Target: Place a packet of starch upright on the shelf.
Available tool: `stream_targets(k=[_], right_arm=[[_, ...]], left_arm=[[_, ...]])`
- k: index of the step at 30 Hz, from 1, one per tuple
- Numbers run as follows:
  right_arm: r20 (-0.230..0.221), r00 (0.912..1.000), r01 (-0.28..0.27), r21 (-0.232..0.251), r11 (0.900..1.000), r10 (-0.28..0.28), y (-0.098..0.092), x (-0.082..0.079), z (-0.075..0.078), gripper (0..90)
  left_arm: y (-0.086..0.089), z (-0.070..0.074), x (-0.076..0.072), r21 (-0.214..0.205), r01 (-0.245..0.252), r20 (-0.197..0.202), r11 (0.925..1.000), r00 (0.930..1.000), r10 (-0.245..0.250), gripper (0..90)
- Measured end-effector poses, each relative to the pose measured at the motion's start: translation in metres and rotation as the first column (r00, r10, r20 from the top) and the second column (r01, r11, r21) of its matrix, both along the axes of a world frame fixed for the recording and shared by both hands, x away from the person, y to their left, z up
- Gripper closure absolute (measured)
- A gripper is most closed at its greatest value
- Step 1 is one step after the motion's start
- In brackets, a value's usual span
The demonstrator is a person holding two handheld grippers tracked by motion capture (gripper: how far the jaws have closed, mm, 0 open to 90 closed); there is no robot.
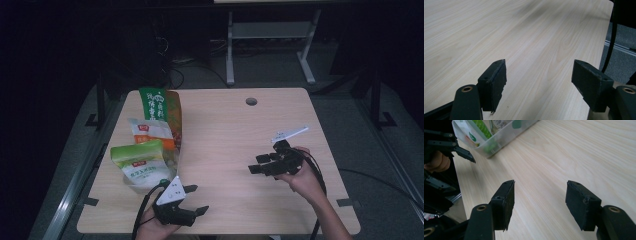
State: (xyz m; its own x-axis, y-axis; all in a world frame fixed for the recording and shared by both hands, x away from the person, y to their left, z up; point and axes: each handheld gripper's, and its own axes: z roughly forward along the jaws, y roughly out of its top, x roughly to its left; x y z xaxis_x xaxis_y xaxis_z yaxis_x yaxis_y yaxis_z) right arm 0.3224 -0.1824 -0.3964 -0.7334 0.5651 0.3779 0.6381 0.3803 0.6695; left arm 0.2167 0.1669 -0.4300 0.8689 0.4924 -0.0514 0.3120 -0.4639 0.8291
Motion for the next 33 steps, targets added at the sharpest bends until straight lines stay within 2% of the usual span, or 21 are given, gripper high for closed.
stream_targets(k=[13,15,33], right_arm=[[-0.012,0.9990,0.043,0.006,0.9991,-0.043,-0.026,-0.021,-0.016,39.9],[-0.011,0.9985,0.053,-0.003,0.9986,-0.053,-0.029,-0.024,-0.019,39.9],[-0.047,0.9902,0.132,0.012,0.9911,-0.132,-0.070,-0.049,-0.042,39.7]], left_arm=[[0.000,0.000,-0.001,0.017,0.008,0.015,0.9998,0.9999,-0.008,27.6],[0.000,0.000,-0.001,0.017,0.005,0.008,0.9998,0.9999,-0.005,27.6],[0.001,-0.001,0.001,0.009,-0.001,-0.006,1.0000,1.0000,0.001,27.5]])
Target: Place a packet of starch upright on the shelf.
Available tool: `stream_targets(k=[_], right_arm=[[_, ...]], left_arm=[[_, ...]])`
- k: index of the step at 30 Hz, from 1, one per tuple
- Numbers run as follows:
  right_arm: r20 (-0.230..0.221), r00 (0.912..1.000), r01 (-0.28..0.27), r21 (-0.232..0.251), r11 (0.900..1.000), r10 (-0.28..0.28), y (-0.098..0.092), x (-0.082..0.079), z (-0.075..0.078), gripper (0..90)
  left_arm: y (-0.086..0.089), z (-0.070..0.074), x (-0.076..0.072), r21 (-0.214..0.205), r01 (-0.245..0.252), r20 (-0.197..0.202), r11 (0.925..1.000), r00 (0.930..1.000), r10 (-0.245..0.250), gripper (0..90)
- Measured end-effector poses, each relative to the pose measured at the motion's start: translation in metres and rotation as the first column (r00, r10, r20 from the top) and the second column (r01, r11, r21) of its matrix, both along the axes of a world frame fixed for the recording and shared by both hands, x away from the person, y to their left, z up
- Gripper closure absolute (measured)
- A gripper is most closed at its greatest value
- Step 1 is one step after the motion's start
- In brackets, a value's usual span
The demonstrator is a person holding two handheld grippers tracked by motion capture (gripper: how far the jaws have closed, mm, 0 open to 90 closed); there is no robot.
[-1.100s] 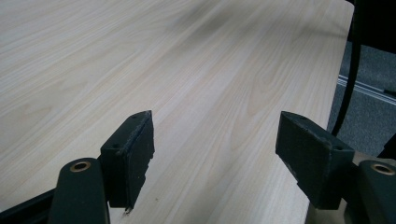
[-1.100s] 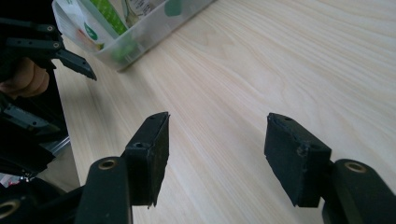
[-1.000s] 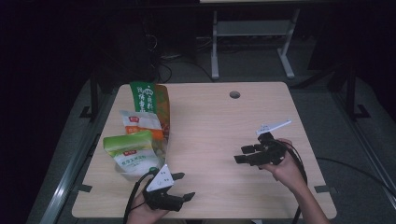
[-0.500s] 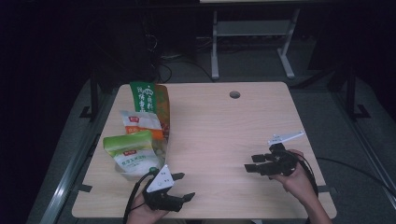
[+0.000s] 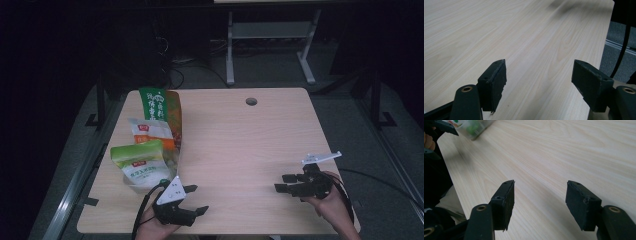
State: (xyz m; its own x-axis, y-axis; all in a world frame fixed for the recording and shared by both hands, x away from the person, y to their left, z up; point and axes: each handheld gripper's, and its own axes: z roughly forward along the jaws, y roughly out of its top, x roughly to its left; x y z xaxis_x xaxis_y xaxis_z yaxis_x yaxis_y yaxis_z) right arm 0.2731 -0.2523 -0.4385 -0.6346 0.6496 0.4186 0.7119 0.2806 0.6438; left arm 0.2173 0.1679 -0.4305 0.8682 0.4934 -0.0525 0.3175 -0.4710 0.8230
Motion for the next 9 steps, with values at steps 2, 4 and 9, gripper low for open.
stream_targets(k=[2,4,9], right_arm=[[-0.004,1.0000,0.006,0.005,1.0000,-0.006,-0.003,-0.003,-0.003,39.6],[-0.005,0.9999,0.015,0.015,0.9998,-0.015,-0.005,-0.006,-0.005,39.6],[0.022,0.9995,0.022,-0.013,0.9997,-0.021,-0.003,-0.018,-0.009,39.6]], left_arm=[[0.000,-0.001,0.000,-0.002,0.000,-0.003,1.0000,1.0000,0.000,27.6],[0.000,-0.001,0.000,0.000,0.002,-0.007,1.0000,1.0000,-0.002,27.5],[-0.001,0.000,-0.002,-0.004,0.007,-0.006,1.0000,1.0000,-0.007,27.5]])
